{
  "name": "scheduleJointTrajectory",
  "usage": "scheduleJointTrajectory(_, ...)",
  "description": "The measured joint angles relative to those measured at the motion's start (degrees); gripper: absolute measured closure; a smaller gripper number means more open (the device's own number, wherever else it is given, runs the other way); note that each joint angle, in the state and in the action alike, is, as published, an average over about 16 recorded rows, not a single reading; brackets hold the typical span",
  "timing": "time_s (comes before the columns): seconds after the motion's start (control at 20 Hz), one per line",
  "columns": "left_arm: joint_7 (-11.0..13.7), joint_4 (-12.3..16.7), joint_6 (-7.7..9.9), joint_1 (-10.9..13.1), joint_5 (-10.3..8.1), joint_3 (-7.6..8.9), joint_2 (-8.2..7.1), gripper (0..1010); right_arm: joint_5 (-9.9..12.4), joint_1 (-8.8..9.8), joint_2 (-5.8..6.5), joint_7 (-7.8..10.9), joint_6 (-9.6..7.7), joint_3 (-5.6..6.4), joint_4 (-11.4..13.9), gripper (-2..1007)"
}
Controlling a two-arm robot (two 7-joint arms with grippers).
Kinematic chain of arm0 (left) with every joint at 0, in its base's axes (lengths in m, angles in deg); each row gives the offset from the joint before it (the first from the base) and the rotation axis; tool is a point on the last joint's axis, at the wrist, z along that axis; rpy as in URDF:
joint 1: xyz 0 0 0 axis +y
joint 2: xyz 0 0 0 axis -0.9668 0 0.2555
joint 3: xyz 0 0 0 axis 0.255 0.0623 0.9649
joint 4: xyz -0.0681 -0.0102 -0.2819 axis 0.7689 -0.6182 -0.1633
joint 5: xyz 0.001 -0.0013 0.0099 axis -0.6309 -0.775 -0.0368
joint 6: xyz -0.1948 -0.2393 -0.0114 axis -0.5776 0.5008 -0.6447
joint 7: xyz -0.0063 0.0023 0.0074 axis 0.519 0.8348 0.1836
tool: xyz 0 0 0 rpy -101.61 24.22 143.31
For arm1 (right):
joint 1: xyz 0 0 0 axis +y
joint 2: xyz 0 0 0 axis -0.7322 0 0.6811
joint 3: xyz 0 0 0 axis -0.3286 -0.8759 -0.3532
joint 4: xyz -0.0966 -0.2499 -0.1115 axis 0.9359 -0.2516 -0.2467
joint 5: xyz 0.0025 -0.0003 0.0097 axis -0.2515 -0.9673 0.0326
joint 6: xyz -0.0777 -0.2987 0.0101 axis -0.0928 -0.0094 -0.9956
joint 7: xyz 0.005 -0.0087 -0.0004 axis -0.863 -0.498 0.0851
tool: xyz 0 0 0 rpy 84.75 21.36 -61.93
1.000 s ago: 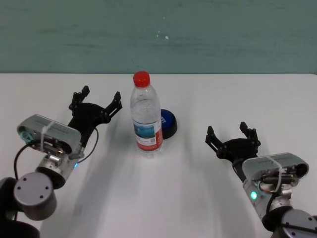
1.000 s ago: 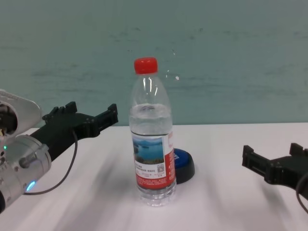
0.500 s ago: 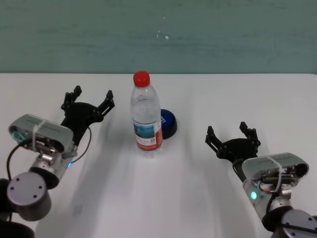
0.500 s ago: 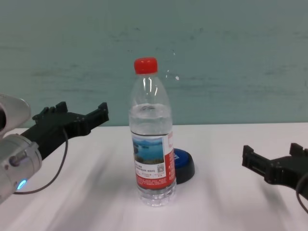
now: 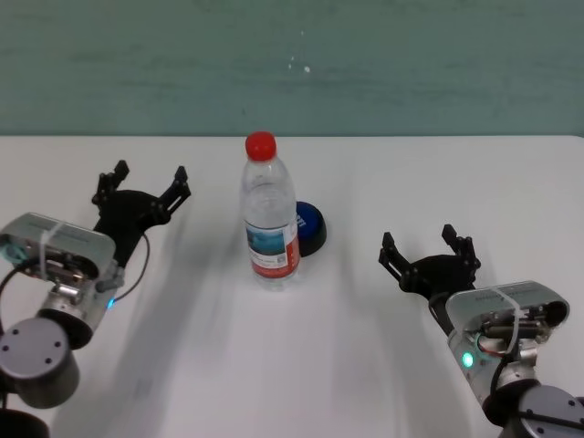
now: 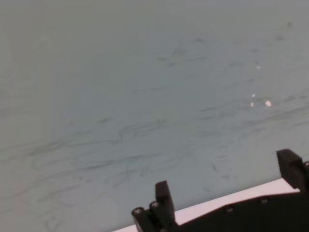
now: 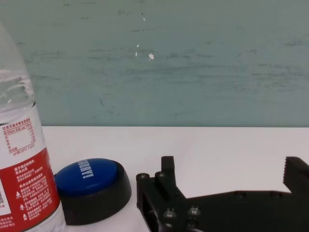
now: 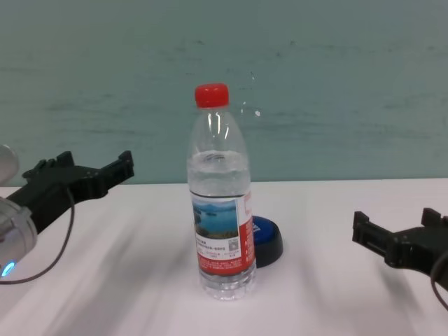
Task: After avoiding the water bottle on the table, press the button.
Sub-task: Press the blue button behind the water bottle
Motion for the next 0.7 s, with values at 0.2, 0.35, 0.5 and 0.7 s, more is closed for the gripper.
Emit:
scheduleJointTrajectory(0.2, -0.1, -0.1, 0.16, 0.1, -0.27, 0.71, -0.18, 0, 0.0, 0.00, 0.00, 0.00, 0.00, 0.00, 0.0, 1)
scheduleJointTrajectory(0.35, 0.0, 0.0, 0.33, 0.3, -0.51, 1.20, -0.31, 0, 0.0, 0.00, 0.00, 0.00, 0.00, 0.00, 0.0, 1)
scheduleJointTrajectory(0.5, 0.1, 0.3, 0.49, 0.7, -0.82, 1.67, -0.52, 0, 0.0, 0.00, 0.00, 0.00, 0.00, 0.00, 0.0, 1)
scheduleJointTrajectory(0.7, 0.6, 1.3, 0.70, 1.6, -1.38, 2.28, -0.92, 0, 0.0, 0.00, 0.00, 0.00, 0.00, 0.00, 0.0, 1)
